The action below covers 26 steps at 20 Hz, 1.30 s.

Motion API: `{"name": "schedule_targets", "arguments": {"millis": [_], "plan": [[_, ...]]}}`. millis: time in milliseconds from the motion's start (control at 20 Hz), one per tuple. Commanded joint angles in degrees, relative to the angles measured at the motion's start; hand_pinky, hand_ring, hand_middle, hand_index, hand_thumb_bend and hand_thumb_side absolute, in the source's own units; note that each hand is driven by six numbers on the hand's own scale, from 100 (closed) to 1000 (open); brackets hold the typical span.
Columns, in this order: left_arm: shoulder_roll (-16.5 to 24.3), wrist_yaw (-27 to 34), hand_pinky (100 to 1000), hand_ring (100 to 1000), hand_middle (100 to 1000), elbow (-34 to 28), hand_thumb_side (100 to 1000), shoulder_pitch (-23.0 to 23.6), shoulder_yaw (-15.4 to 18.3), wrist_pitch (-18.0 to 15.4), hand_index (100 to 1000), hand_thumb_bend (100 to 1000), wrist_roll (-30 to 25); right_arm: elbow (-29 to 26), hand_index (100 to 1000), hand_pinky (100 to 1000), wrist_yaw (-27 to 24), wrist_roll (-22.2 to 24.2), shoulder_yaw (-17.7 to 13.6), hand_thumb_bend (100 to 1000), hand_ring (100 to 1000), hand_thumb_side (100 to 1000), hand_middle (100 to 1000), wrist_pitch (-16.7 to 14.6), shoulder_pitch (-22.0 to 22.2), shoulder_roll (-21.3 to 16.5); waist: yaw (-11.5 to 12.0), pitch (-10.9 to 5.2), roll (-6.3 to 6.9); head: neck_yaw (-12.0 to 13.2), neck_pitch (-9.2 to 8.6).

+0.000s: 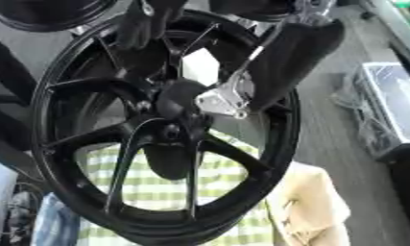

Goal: Pull the pin out of the wheel hub.

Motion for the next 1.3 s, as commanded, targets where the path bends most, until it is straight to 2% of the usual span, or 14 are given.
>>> {"name": "schedule_targets", "arguments": {"millis": [50, 200, 400, 450, 550, 900, 1000, 1050, 1300], "plan": [[1.6, 0.1, 719, 701, 690, -0.5, 751, -0.5, 0.7, -0.2, 770, 296, 0.3, -0.6, 875, 816, 2.9, 0.1, -0.1, 198, 808, 437, 772, -0.2, -0.3, -0.4, 0.1, -0.8, 0.23, -0.4, 0.03], [1.5, 0.1, 720, 702, 690, -0.5, 752, -0.6, 0.7, -0.1, 770, 296, 0.3, -0.6, 880, 816, 5.6, -0.1, 0.1, 260, 812, 489, 773, -0.6, 0.2, -0.1, 0.3, -0.7, 0.29, -0.5, -0.09], [1.5, 0.1, 720, 702, 690, -0.5, 752, -0.6, 0.7, -0.1, 770, 296, 0.2, -0.6, 880, 816, 7.7, -0.1, 0.4, 264, 812, 490, 773, -1.0, 0.5, 0.1, 0.3, -0.65, 0.34, -0.6, -0.12], [1.5, 0.1, 720, 702, 691, -0.5, 753, -0.7, 0.7, -0.1, 770, 296, 0.1, -0.6, 882, 815, 8.1, -0.1, 0.2, 317, 800, 533, 772, -0.8, 0.7, 0.0, 0.4, -0.6, 0.36, -0.6, -0.13], [1.5, 0.1, 720, 703, 693, -0.5, 754, -0.7, 0.6, 0.0, 769, 296, 0.0, -0.5, 879, 816, 9.5, 0.0, -0.1, 342, 800, 540, 773, -0.6, 1.1, -0.2, 0.5, -0.53, 0.39, -0.7, -0.16], [1.3, 0.3, 720, 702, 692, -0.6, 754, -0.9, 0.6, 0.0, 769, 295, 0.1, 3.0, 871, 815, 14.7, -1.2, 0.9, 348, 801, 546, 763, -2.0, 1.6, 1.3, 0.8, -0.31, 0.51, -1.2, -0.3], [1.3, 0.3, 721, 702, 692, -0.6, 754, -0.9, 0.6, 0.0, 769, 296, 0.1, 4.7, 871, 817, 15.7, -2.0, 1.1, 324, 804, 533, 761, -2.8, 1.6, 1.5, 1.0, -0.28, 0.5, -1.4, -0.38], [1.3, 0.3, 721, 702, 692, -0.6, 753, -0.9, 0.6, 0.0, 769, 296, 0.1, 5.6, 871, 819, 16.0, -2.5, 1.1, 349, 806, 534, 760, -3.3, 1.7, 1.6, 1.0, -0.27, 0.5, -1.4, -0.43], [1.1, 0.4, 721, 702, 692, -0.6, 753, -1.1, 0.5, 0.1, 769, 297, 0.1, 11.0, 872, 820, 17.3, -5.1, 0.9, 341, 807, 525, 759, -5.3, 1.5, 3.1, 1.4, -0.3, 0.54, -1.8, -0.66]]}}
